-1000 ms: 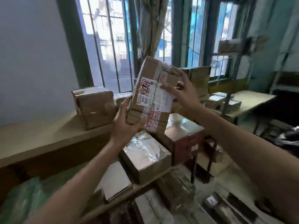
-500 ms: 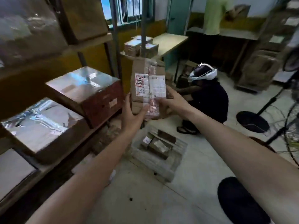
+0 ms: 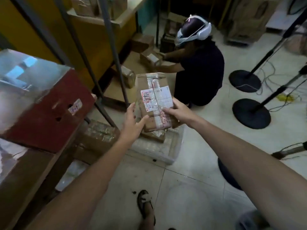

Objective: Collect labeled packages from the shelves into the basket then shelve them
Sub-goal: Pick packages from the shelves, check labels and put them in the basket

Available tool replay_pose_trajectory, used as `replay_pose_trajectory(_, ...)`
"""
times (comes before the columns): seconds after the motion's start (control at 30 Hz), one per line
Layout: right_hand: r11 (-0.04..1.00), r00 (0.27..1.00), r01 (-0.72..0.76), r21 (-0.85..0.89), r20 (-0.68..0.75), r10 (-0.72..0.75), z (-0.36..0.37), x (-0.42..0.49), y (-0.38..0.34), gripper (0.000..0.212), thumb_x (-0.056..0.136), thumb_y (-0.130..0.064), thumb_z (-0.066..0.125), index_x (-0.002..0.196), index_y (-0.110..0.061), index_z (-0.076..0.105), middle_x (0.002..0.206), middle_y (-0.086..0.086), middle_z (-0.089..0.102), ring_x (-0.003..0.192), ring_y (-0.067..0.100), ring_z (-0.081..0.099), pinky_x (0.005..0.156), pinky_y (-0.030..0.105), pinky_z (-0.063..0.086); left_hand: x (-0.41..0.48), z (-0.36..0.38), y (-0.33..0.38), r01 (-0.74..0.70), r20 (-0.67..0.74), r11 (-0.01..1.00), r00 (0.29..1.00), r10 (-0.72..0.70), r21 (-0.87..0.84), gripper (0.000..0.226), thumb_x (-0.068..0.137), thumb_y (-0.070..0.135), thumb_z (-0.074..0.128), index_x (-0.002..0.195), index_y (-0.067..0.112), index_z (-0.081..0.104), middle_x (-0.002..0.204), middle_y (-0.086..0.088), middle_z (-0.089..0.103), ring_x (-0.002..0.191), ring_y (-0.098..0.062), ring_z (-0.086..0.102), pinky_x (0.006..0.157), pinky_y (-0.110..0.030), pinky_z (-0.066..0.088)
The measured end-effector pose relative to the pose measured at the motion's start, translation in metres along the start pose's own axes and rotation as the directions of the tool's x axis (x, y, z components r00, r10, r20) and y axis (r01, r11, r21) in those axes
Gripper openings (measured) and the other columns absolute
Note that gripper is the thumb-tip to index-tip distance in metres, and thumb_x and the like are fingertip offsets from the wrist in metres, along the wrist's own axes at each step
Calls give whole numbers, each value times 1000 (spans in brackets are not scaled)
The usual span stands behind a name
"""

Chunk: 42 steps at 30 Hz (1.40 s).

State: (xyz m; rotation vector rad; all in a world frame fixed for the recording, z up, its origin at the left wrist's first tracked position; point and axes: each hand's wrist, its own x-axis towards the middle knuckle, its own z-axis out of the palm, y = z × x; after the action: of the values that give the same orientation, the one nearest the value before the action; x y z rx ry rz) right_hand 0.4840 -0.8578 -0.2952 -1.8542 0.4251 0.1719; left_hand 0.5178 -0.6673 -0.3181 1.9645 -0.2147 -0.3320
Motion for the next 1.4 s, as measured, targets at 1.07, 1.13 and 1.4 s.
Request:
replay_pose_trajectory(1.07,274,501,-403,873,-40,864,101,199,411,26,91,-6,57,117,-6,59,106,11,63,95,24,61,85,38,53,184,244,-345,190,440,957,857,-270,217,41,87,17,60,127,19,49,108,20,55,94,16,44,73,6,31)
replay_pose_trajectory(1.13,282,449,-393,875,-85,889,111,215,444,31,90,-7,58,121,-7,58,109,11,62,97,24,60,90,39,52,195,248,-381,45,530,939,815,-232,342,41,88,22,58,128,18,49,117,11,55,103,10,44,79,1,32)
replay_pose_trajectory(1.4,339,179,-500,797,-287,941,154,262,538,11,89,-21,60,84,-12,64,89,6,63,85,23,60,83,34,49,225,267,-496,-183,565,726,758,-326,663,45,89,28,54,132,20,47,139,-6,47,128,-27,38,103,-37,31)
